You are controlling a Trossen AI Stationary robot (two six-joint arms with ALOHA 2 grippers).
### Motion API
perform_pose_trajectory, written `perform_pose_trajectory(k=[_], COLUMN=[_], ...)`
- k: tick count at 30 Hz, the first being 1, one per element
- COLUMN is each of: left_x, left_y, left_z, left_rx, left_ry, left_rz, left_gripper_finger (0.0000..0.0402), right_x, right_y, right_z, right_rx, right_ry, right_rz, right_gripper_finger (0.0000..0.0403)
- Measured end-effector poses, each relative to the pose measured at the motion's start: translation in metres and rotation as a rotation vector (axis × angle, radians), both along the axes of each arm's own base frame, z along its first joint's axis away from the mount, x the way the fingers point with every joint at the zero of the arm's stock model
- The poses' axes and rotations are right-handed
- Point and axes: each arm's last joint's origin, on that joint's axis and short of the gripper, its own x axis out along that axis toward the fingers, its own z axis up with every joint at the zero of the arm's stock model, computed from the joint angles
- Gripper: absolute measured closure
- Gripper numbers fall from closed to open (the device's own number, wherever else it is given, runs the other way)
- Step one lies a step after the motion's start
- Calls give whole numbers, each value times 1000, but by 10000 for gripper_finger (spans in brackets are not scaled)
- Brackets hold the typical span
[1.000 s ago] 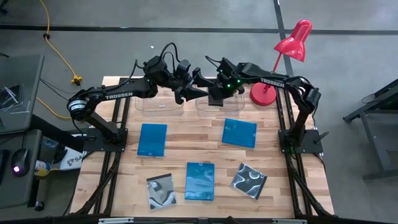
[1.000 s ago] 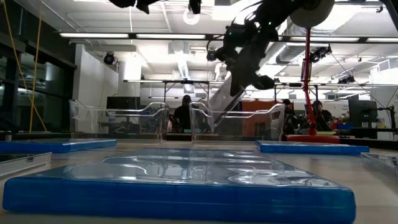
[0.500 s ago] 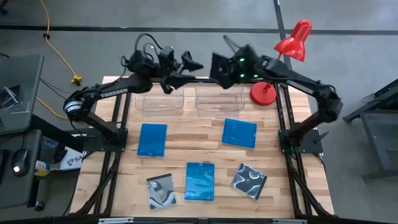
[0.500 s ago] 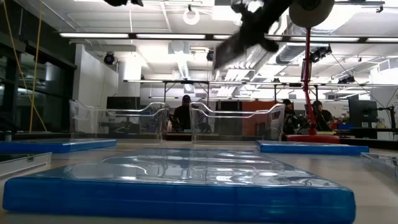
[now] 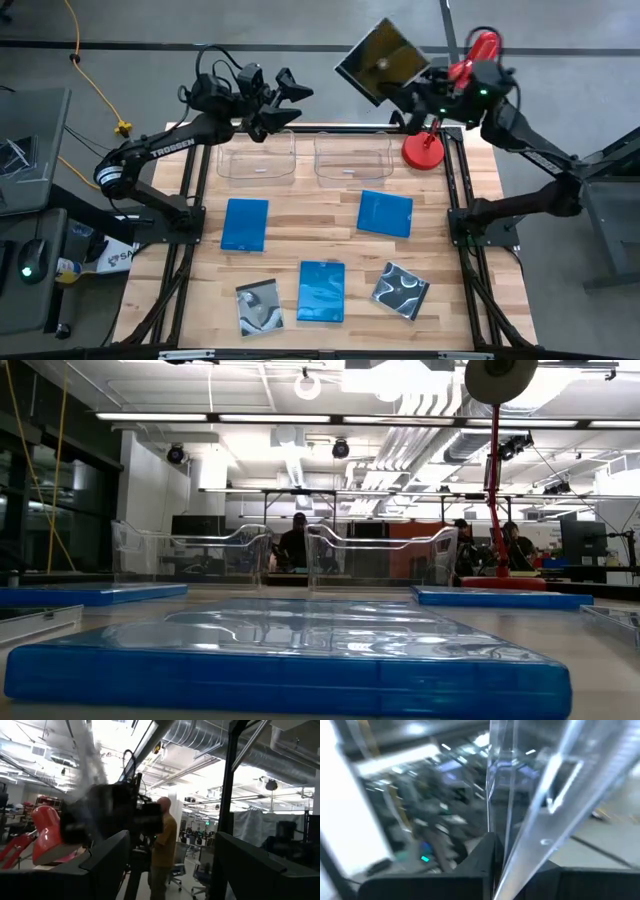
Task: Pick & place jewel cases by type
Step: Put the top black CD case into the right transparent bin
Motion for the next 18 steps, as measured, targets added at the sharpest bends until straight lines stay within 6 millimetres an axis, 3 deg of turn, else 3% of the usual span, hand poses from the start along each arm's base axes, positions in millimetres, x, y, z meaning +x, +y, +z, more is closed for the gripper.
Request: perform_pose_trajectory(k=[5,18], left_x=[2,2], left_y=[1,0], left_z=[-3,-3], left_rx=[3,9], left_ry=[27,33], left_rz=[7,-2], left_gripper_finger=[110,110], right_x=[-4,-2], right_y=[11,16], right_z=[13,13], right_rx=[-71,-82], right_ry=[-100,-105], right_rz=[122,191], right_gripper_finger=[387,387])
